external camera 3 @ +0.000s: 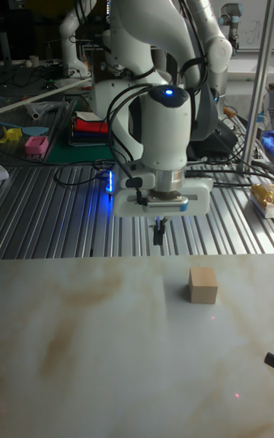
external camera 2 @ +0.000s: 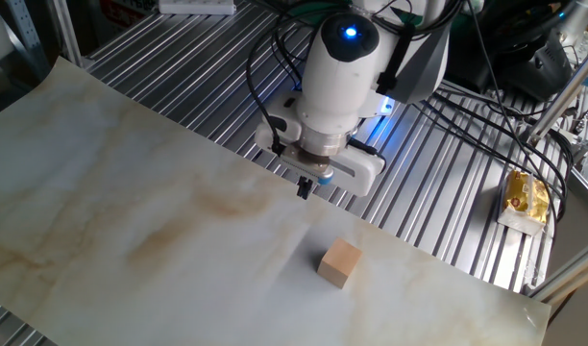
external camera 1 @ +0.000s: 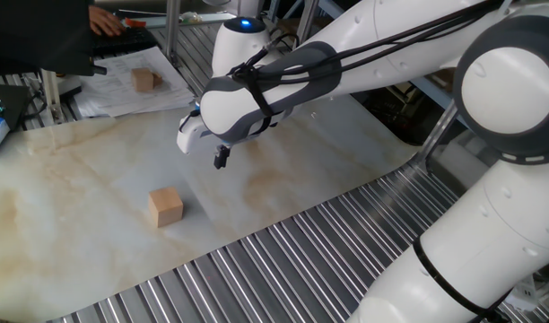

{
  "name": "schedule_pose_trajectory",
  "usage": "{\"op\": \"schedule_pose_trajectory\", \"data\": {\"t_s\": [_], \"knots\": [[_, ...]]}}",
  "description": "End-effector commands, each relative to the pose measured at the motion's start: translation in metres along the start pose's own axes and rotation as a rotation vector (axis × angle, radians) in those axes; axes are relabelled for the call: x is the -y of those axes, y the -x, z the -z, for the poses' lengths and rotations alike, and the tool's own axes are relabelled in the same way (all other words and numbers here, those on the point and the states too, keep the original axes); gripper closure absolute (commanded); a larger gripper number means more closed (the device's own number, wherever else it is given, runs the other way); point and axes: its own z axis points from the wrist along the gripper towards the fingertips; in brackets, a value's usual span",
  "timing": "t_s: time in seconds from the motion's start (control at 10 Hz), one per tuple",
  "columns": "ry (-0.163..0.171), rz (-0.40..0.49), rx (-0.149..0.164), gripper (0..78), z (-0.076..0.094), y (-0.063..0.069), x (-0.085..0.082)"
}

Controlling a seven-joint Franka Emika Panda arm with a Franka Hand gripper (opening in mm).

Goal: Pick up the small block on the left and move it to the right

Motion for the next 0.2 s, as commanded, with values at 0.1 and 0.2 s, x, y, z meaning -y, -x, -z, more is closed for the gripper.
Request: {"op": "schedule_pose_trajectory", "data": {"t_s": [0.1,0.2], "knots": [[0.0,-0.009,0.002,75.7,0.0004,0.0007,0.0007],[-0.001,-0.009,0.001,75.7,0.0004,0.0006,0.0007]]}}
